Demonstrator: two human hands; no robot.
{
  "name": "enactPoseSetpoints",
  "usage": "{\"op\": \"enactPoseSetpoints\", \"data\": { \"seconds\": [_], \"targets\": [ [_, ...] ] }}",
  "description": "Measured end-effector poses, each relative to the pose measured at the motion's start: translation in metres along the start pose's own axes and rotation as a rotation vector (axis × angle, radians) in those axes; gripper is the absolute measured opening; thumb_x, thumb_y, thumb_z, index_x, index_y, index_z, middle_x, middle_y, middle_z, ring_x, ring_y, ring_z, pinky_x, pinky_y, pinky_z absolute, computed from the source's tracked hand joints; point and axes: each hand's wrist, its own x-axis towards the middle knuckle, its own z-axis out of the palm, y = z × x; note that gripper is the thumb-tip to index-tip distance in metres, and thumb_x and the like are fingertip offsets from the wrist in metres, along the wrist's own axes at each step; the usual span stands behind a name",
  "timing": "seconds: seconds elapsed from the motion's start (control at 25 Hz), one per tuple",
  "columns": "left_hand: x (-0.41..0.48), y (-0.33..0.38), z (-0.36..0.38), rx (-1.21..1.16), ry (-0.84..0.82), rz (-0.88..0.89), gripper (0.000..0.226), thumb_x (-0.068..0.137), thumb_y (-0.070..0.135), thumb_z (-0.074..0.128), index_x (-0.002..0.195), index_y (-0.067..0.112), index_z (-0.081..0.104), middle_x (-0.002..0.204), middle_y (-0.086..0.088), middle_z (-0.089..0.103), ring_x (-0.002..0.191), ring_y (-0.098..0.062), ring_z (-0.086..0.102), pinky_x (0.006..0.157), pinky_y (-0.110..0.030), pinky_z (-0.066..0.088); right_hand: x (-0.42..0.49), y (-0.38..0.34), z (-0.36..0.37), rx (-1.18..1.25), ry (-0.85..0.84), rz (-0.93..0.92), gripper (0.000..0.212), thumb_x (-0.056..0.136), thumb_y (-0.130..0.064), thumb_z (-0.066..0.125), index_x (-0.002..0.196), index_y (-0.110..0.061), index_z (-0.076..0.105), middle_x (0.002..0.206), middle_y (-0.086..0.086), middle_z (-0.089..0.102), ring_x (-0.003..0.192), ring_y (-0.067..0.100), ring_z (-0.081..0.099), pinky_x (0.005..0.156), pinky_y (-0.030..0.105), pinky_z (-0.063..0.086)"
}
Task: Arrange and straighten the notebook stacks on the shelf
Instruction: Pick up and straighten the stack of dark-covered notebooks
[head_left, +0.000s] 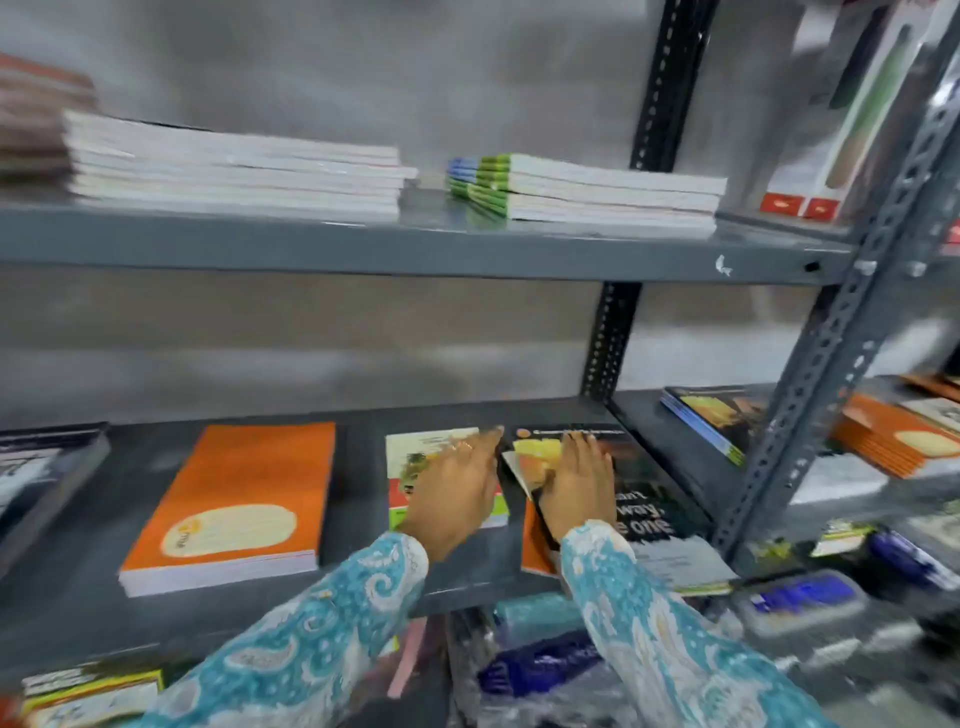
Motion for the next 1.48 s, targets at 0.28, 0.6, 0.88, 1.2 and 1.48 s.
{"op": "enactPoseSetpoints", "data": {
  "seconds": [0.28,0.6,0.88,1.2,1.48],
  "targets": [
    [0.038,0.057,0.092,-0.235,-0.462,-0.49,0.045,0.087,0.015,0.048,0.129,0.002,0.038,0.124,-0.024,0.057,0.112,-0.041,0.055,0.088,-0.044,0.048,0.013,0.087,0.006,-0.075,-0.536,0.644,0.122,0.058,-0.073,0.067,0.148,-0.009,0.016,0.155,0.013,0.022,0.14,0.036,0.022,0.115,0.05,0.022],
    [0.039,0.072,0.115,-0.156,-0.424,-0.66,0.065,0.082,0.007,0.058,0.138,0.004,0.026,0.127,-0.02,0.054,0.118,-0.038,0.051,0.094,-0.04,0.046,0.022,0.097,0.0,-0.161,-0.482,0.696,0.109,0.043,-0.07,0.078,0.127,-0.012,0.04,0.129,0.017,0.051,0.116,0.033,0.046,0.097,0.041,0.037],
    [0.035,0.053,0.069,-0.37,-0.092,-0.43,0.055,0.081,0.001,0.06,0.132,0.015,0.048,0.118,-0.013,0.067,0.108,-0.032,0.062,0.091,-0.036,0.051,0.042,0.079,-0.03,0.241,0.001,0.724,0.035,0.077,-0.006,0.068,0.107,0.004,0.052,0.113,0.025,0.062,0.107,0.042,0.057,0.085,0.046,0.05],
    [-0.008,-0.065,-0.043,-0.237,0.347,-0.576,0.056,0.076,-0.014,0.046,0.127,0.007,0.053,0.122,-0.018,0.064,0.114,-0.035,0.058,0.097,-0.036,0.043,0.033,-0.087,-0.012,0.587,-0.237,0.519,0.036,0.08,-0.002,0.058,0.115,0.001,0.057,0.12,0.023,0.062,0.112,0.038,0.058,0.098,0.043,0.049],
    [-0.105,-0.231,-0.162,-0.246,0.594,-0.729,0.057,0.075,-0.014,0.05,0.124,0.016,0.045,0.118,-0.014,0.067,0.108,-0.033,0.063,0.091,-0.046,0.052,-0.011,-0.295,0.007,0.824,-0.397,0.376,0.041,0.085,-0.001,0.056,0.126,-0.005,0.055,0.126,0.017,0.062,0.116,0.033,0.058,0.098,0.035,0.046]
  ]
}}
